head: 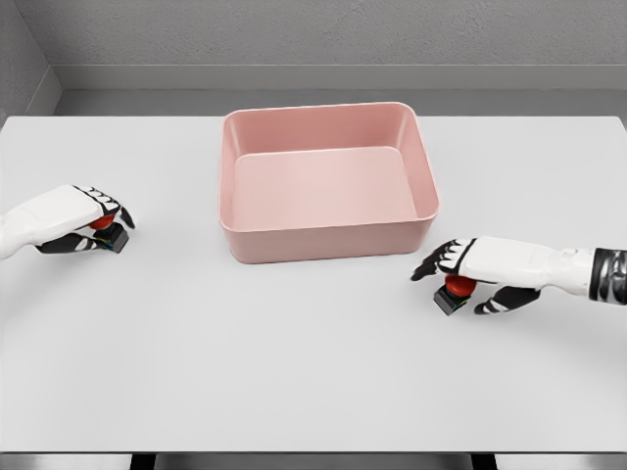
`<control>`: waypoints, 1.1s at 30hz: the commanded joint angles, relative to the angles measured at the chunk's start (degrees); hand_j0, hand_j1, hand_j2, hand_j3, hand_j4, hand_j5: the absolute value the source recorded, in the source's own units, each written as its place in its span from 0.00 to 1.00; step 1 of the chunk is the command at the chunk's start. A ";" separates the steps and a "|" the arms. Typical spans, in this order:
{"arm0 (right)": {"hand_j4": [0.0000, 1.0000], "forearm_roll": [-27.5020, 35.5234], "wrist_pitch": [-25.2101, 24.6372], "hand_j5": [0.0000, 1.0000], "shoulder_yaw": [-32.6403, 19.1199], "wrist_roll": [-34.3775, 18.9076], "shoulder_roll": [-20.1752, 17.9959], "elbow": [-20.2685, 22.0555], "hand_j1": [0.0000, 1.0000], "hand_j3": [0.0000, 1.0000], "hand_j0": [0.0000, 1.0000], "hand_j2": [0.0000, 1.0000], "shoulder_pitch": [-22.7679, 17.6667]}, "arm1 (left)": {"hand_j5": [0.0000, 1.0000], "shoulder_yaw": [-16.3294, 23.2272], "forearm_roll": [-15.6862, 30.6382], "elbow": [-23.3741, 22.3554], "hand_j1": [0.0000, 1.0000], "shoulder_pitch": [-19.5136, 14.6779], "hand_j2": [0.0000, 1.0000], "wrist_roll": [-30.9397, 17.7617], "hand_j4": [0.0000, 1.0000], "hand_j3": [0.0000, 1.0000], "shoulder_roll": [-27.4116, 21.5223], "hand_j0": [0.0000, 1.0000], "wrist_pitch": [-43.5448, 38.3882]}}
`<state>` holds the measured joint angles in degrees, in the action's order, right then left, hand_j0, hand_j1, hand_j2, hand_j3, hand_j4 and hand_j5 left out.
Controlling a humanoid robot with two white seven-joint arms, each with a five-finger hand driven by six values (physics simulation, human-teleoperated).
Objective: Put the industrial switch in the basket with both arms
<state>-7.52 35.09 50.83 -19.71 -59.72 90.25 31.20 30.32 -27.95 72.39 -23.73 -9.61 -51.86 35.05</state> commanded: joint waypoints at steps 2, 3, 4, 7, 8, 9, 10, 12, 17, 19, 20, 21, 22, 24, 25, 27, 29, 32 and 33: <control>0.85 0.40 -0.09 0.85 -0.03 0.02 -0.04 -0.60 0.85 0.85 0.85 0.85 -0.09 | 0.41 -0.18 0.70 0.56 0.41 0.00 0.41 0.03 0.41 0.41 -0.08 0.41 -0.05; 0.83 0.40 -0.09 0.83 -0.03 0.02 -0.04 -0.78 0.83 0.83 0.83 0.83 -0.09 | 0.41 -0.18 0.79 1.00 0.41 0.00 0.41 0.03 0.41 0.41 -0.08 0.41 -0.05; 0.83 0.40 -0.09 0.83 -0.03 0.02 -0.04 -0.78 0.83 0.83 0.83 0.83 -0.09 | 0.39 -0.26 0.88 1.79 0.39 0.00 0.39 0.03 0.39 0.39 -0.08 0.39 -0.05; 0.80 0.40 -0.09 0.80 -0.03 0.02 1.01 -0.78 0.80 0.80 0.80 0.80 -0.26 | 0.36 -0.18 1.76 4.25 0.36 -0.18 0.36 0.03 0.36 0.36 -0.61 0.36 -0.05; 0.80 0.40 -0.09 0.80 -0.03 0.02 1.01 -0.78 0.80 0.80 0.80 0.80 -0.26 | 0.36 -0.18 1.76 5.13 0.36 -0.09 0.36 0.03 0.36 0.36 -0.69 0.36 -0.05; 0.78 0.40 -0.09 0.78 -0.03 0.02 1.01 -0.78 0.78 0.78 0.78 0.78 -0.26 | 0.36 -0.18 1.85 5.57 0.36 -0.18 0.36 0.03 0.36 0.36 -0.69 0.36 -0.05; 0.76 0.40 -0.09 0.76 -0.03 0.02 1.10 -0.78 0.76 0.76 0.76 0.76 -0.26 | 0.36 -0.18 2.28 7.07 0.36 -0.26 0.36 0.03 0.36 0.36 -0.87 0.36 -0.05; 0.73 0.40 -0.09 0.73 0.05 0.02 1.10 -0.78 0.73 0.73 0.73 0.73 -0.35 | 0.36 -0.18 3.51 9.53 0.36 -0.88 0.36 0.03 0.36 0.36 -2.19 0.36 -0.05; 0.62 0.40 -0.09 0.62 -0.03 0.02 1.10 -2.71 0.62 0.62 0.62 0.62 -0.26 | 0.36 -0.18 5.45 13.92 0.36 -1.93 0.36 0.03 0.36 0.36 -4.65 0.36 -0.05; 0.59 0.40 -0.09 0.59 0.05 0.02 1.10 -3.24 0.59 0.59 0.59 0.59 -0.26 | 0.36 -0.18 5.98 15.24 0.36 -2.29 0.36 0.03 0.36 0.36 -5.18 0.36 -0.05; 0.58 0.40 -0.09 0.58 -0.03 0.02 1.10 -3.50 0.58 0.58 0.58 0.58 -0.26 | 0.36 -0.09 6.24 15.50 0.36 -3.25 0.36 0.03 0.36 0.36 -5.35 0.36 -0.05; 0.56 0.40 -0.09 0.56 -0.03 0.02 1.10 -3.85 0.56 0.56 0.56 0.56 -0.26 | 0.36 -0.09 6.33 15.86 0.36 -3.69 0.36 0.03 0.36 0.36 -5.35 0.36 -0.05; 0.55 0.40 -0.09 0.55 -0.12 0.02 1.10 -3.85 0.55 0.55 0.55 0.55 -0.26 | 0.36 -0.09 6.42 16.38 0.36 -4.31 0.36 -0.05 0.36 0.36 -5.35 0.36 -0.05; 0.52 0.40 -0.09 0.52 -0.12 0.02 1.10 -3.85 0.52 0.52 0.52 0.52 -0.26 | 0.36 0.00 6.42 16.91 0.36 -5.71 0.36 0.03 0.36 0.36 -5.26 0.36 -0.05; 0.51 0.40 -0.09 0.51 -0.12 0.02 1.10 -3.85 0.51 0.51 0.51 0.51 -0.18 | 0.36 0.00 6.33 16.91 0.36 -6.41 0.36 -0.05 0.36 0.36 -5.00 0.36 -0.05; 0.51 0.40 -0.09 0.51 -0.47 0.02 1.10 -3.85 0.51 0.51 0.51 0.51 -0.09 | 0.36 0.00 6.07 16.91 0.36 -7.12 0.36 -0.05 0.36 0.36 -4.47 0.36 -0.05; 0.51 0.40 -0.09 0.51 -0.65 0.02 1.10 -3.85 0.51 0.51 0.51 0.51 0.09 | 0.36 0.00 5.71 16.91 0.36 -7.38 0.36 -0.05 0.36 0.36 -3.77 0.36 -0.05; 0.50 0.57 -0.09 0.50 -1.79 0.11 0.75 -3.85 0.50 0.50 0.50 0.50 0.35 | 0.37 0.09 5.27 16.82 0.37 -7.56 0.37 -0.23 0.37 0.37 -1.66 0.37 -0.05; 0.50 0.57 -0.09 0.50 -1.79 0.11 0.66 -3.85 0.50 0.50 0.50 0.50 0.35 | 0.37 0.17 5.27 16.82 0.37 -8.00 0.37 -0.32 0.37 0.37 -1.57 0.37 -0.05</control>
<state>-7.31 35.09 49.53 -19.65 -58.83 86.41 31.55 30.57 -22.84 89.18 -31.99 -9.87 -54.08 35.05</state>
